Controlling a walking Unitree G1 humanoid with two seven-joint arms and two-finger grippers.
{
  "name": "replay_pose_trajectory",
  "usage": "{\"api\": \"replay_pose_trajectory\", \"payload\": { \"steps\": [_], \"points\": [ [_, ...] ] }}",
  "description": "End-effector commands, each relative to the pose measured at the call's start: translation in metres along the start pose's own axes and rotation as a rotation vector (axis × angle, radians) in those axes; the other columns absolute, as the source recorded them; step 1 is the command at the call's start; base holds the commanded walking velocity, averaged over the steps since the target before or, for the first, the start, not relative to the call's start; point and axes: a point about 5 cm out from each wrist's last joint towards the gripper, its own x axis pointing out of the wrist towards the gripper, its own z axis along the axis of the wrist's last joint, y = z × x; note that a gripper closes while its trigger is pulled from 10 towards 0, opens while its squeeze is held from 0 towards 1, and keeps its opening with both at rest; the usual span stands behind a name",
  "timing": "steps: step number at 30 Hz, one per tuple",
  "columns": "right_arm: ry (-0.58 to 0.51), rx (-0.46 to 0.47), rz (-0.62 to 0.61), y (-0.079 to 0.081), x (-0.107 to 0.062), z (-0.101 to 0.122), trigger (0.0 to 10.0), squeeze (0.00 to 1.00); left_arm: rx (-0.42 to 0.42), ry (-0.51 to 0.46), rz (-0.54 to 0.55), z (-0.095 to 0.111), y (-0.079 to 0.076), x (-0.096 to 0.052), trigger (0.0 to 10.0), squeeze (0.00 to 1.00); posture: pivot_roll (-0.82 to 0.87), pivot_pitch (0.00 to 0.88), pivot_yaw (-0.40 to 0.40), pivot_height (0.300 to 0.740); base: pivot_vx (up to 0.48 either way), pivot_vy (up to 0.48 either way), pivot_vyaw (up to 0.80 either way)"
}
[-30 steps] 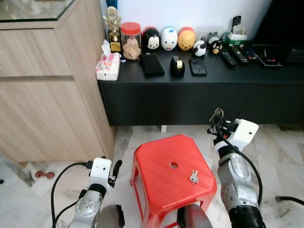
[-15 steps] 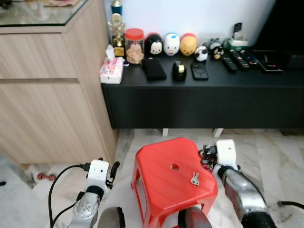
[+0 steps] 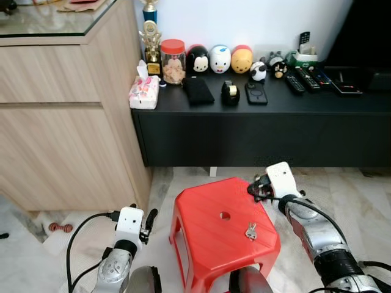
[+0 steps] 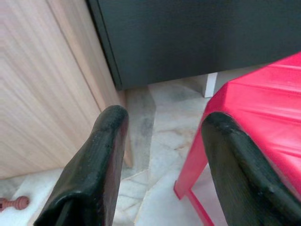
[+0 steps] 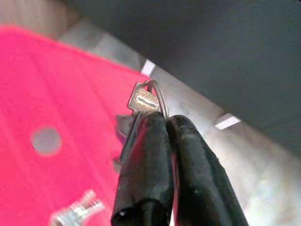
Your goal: Hang keys on a hook
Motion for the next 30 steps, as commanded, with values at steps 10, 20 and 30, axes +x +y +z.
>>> {"api": "replay_pose_trajectory", "payload": {
  "steps": [10, 20, 30],
  "points": [
    [-0.079, 0.371, -0.254, -0.019, 0.001, 0.012, 10.0, 0.0, -0.002, 0.003, 0.022, -0.003, 0.002, -0.002, 10.0, 0.0, -0.01, 0.0, -0.057, 0.618, 0.0, 0.0, 0.0],
    [-0.072, 0.307, -0.144, 0.005, 0.006, 0.02, 10.0, 0.0, -0.002, 0.002, 0.027, -0.003, 0.003, -0.003, 10.0, 0.0, -0.01, 0.0, -0.052, 0.618, 0.0, 0.0, 0.0],
    [-0.041, 0.266, -0.155, -0.02, 0.004, 0.007, 10.0, 0.0, -0.002, 0.001, 0.029, -0.004, 0.002, -0.004, 10.0, 0.0, -0.02, 0.0, -0.054, 0.618, 0.0, 0.0, 0.0]
  ]
}}
